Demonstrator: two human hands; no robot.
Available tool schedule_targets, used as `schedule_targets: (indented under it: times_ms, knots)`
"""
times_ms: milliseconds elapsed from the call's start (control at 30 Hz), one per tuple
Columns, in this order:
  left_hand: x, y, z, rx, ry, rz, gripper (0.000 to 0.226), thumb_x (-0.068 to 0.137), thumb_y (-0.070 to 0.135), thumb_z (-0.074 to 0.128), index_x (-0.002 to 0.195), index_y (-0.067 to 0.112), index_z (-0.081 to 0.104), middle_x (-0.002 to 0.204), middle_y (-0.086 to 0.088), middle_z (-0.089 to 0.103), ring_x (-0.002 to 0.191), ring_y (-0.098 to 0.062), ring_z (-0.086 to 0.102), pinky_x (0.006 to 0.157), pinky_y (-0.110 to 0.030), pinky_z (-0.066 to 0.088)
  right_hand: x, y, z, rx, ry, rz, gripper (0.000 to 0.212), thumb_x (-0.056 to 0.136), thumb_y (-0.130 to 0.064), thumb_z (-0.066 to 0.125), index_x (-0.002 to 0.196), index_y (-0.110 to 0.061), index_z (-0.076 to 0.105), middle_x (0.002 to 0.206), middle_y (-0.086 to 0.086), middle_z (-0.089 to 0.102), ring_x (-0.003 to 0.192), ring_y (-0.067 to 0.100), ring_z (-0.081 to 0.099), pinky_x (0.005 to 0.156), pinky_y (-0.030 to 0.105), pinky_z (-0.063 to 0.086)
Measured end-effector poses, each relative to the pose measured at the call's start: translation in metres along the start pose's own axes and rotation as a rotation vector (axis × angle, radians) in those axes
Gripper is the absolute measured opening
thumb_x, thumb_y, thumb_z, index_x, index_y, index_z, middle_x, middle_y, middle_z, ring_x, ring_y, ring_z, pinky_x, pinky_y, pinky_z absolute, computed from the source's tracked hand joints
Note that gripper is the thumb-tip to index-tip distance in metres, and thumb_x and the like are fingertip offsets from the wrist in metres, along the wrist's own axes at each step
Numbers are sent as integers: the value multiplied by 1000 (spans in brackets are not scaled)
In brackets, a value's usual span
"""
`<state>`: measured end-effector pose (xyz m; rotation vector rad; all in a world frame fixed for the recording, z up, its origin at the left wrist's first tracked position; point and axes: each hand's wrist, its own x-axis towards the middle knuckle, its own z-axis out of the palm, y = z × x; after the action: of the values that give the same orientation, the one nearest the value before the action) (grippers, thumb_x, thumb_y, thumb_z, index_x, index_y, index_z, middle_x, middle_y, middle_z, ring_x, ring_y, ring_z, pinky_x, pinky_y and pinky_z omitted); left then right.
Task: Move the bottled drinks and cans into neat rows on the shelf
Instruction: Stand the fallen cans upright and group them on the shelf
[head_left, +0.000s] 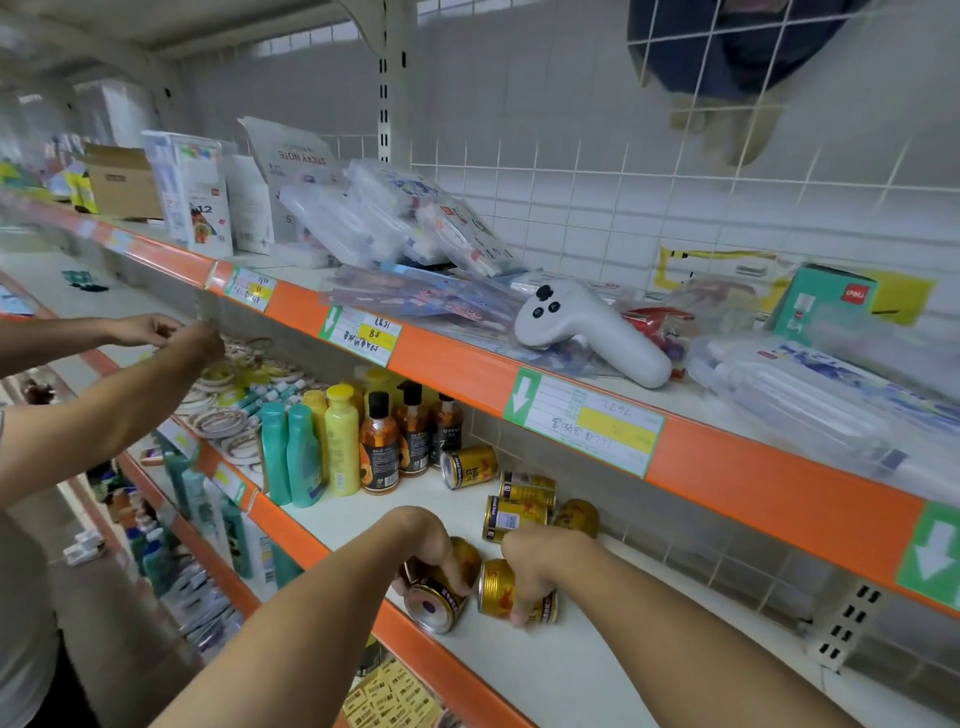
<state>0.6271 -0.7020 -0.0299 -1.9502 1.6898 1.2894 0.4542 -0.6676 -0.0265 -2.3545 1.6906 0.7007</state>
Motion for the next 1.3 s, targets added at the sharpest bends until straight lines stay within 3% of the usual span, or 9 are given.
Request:
schedule_targets:
  times_ms: [167, 267, 467, 667, 833, 900, 1000, 1200, 1300]
  knots:
    - [-7, -18, 1, -107, 58, 140, 69, 62, 27, 96, 116, -4, 65, 113, -18, 72, 99, -34, 73, 89, -43, 61, 2, 3, 0, 45, -5, 24, 56, 62, -57, 86, 83, -13, 56, 78, 1, 57, 68, 17, 56, 54, 30, 44]
    - [-12, -33, 4, -121, 151, 242, 59, 55, 31, 98, 97, -1, 72, 93, -12, 72, 84, -26, 72, 71, -33, 62, 2, 6, 1, 90, 0, 44, 55, 61, -60, 84, 73, -18, 51, 76, 0, 57, 66, 17, 56, 54, 29, 44]
    - [-17, -62, 14, -244, 248, 413, 44, 53, 29, 97, 89, 9, 81, 75, -2, 71, 71, -17, 66, 64, -28, 58, -3, 7, 4, 179, 26, 99, 54, 60, -61, 84, 73, -22, 50, 78, -2, 57, 67, 15, 56, 57, 29, 45]
    - [-16, -75, 21, -322, 283, 489, 42, 53, 22, 97, 91, 15, 79, 88, -2, 79, 89, -18, 74, 85, -37, 62, -18, 9, 14, 311, 114, 187, 59, 65, -59, 84, 98, -16, 61, 90, 1, 63, 81, 18, 61, 67, 32, 50]
    - [-17, -71, 27, -363, 295, 554, 62, 55, 17, 98, 109, 14, 68, 104, -4, 74, 99, -21, 70, 87, -34, 59, -37, 10, 32, 552, 222, 276, 60, 63, -54, 87, 107, -19, 64, 97, -1, 66, 87, 16, 63, 74, 30, 53]
    - [-17, -68, 30, -352, 290, 578, 65, 55, 18, 98, 112, 14, 66, 107, -4, 73, 102, -21, 68, 87, -32, 57, -46, 10, 42, 704, 272, 291, 62, 61, -50, 89, 112, -23, 65, 103, -3, 68, 94, 14, 65, 85, 32, 55]
    - [-17, -60, 36, -359, 273, 621, 60, 55, 15, 98, 108, 13, 69, 103, -4, 73, 98, -20, 69, 80, -28, 56, -63, 6, 57, 943, 325, 288, 84, 62, -42, 92, 135, -22, 56, 125, -2, 66, 112, 17, 63, 102, 38, 50]
    - [-24, -38, 54, -438, 231, 687, 47, 57, 3, 96, 96, 17, 73, 88, 3, 77, 85, -12, 73, 65, -19, 53, -93, 0, 84, 1249, 434, 340, 78, 64, -27, 93, 133, -11, 61, 123, 5, 69, 113, 21, 66, 104, 42, 50]
    - [-30, -24, 67, -449, 202, 721, 48, 57, 0, 95, 95, 19, 73, 86, 4, 78, 84, -10, 73, 66, -19, 54, -111, 6, 92, 1369, 501, 359, 59, 66, -21, 92, 120, -13, 70, 110, 1, 75, 102, 17, 70, 101, 41, 53]
